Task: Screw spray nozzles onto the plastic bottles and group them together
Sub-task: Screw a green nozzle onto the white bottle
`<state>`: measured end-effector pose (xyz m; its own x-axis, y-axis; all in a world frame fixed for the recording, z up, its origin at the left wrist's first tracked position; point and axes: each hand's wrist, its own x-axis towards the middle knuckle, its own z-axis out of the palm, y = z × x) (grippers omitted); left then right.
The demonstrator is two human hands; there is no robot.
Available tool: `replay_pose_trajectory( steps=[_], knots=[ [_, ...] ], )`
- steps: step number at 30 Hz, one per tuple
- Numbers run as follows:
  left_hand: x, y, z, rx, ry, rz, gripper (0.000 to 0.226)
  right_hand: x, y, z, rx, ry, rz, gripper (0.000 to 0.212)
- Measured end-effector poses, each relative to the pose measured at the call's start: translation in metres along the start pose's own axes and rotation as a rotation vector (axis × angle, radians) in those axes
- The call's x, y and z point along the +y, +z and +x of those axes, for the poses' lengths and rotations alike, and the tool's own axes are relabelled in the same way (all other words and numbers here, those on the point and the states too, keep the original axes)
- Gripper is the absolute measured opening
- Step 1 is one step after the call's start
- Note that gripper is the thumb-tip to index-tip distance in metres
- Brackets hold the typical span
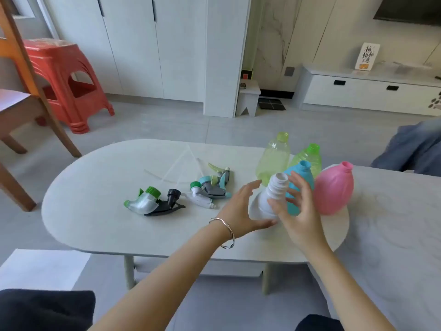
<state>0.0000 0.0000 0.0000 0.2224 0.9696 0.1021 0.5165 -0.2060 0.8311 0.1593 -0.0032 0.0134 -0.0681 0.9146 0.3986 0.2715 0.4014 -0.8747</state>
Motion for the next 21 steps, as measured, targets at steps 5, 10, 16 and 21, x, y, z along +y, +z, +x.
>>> replay_pose_trajectory(
  steps=[5,10,16,21],
  knots=[
    [-0.003,0.011,0.002,-0.007,-0.027,-0.011,0.087,0.008,0.004,0.002,-0.016,0.083,-0.008,0.069],
    [-0.008,-0.01,-0.006,0.107,0.004,-0.083,0.077,-0.01,0.021,0.011,-0.047,0.027,0.036,0.067],
    [-0.026,-0.103,-0.043,0.324,0.039,-0.038,0.077,-0.045,0.078,0.014,-0.236,0.017,0.183,0.05],
    [-0.057,-0.189,-0.084,0.552,-0.023,0.018,0.076,-0.049,0.129,0.013,-0.413,0.056,0.184,0.045]
  ],
)
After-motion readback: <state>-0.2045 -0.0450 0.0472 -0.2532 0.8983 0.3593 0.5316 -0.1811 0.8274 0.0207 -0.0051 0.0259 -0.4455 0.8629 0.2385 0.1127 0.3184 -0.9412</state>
